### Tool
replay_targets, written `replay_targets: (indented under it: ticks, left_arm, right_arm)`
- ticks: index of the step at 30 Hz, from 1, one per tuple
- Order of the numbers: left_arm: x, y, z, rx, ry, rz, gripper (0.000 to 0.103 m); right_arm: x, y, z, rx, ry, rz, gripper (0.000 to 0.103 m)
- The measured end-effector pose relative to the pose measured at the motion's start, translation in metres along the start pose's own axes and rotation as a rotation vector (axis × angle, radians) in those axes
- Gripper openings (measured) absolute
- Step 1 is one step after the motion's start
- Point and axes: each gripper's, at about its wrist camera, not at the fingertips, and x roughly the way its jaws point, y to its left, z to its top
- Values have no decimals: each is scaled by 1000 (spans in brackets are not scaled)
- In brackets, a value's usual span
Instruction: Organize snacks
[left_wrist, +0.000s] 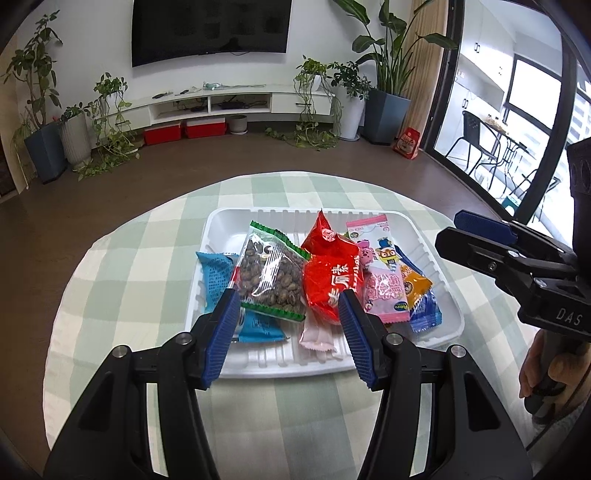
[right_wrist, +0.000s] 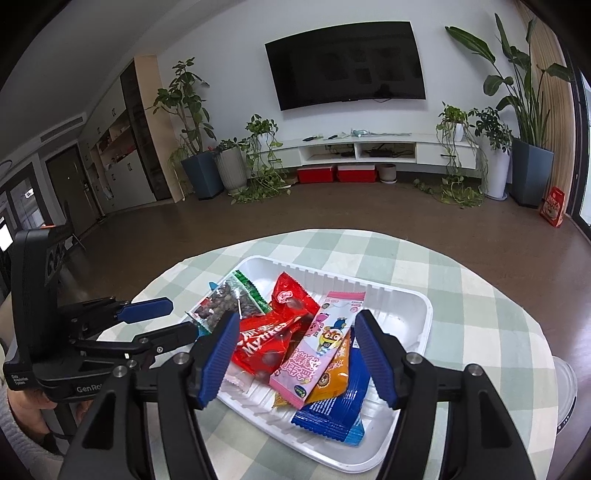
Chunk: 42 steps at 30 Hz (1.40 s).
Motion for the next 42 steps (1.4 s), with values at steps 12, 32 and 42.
replay_targets:
  ticks: [12, 32, 42]
  left_arm:
    - [-52, -24, -25, 13, -42, 32, 60]
    - [-157, -81, -75, 28, -154, 136, 69]
    - [-186, -100, -88, 44, -185, 181, 70]
  right_arm:
    - [-41, 28, -16, -86, -45, -65, 78]
    - [-117, 63, -51, -120, -165, -135, 94]
    - [-138, 64, -62, -104, -215, -144, 100]
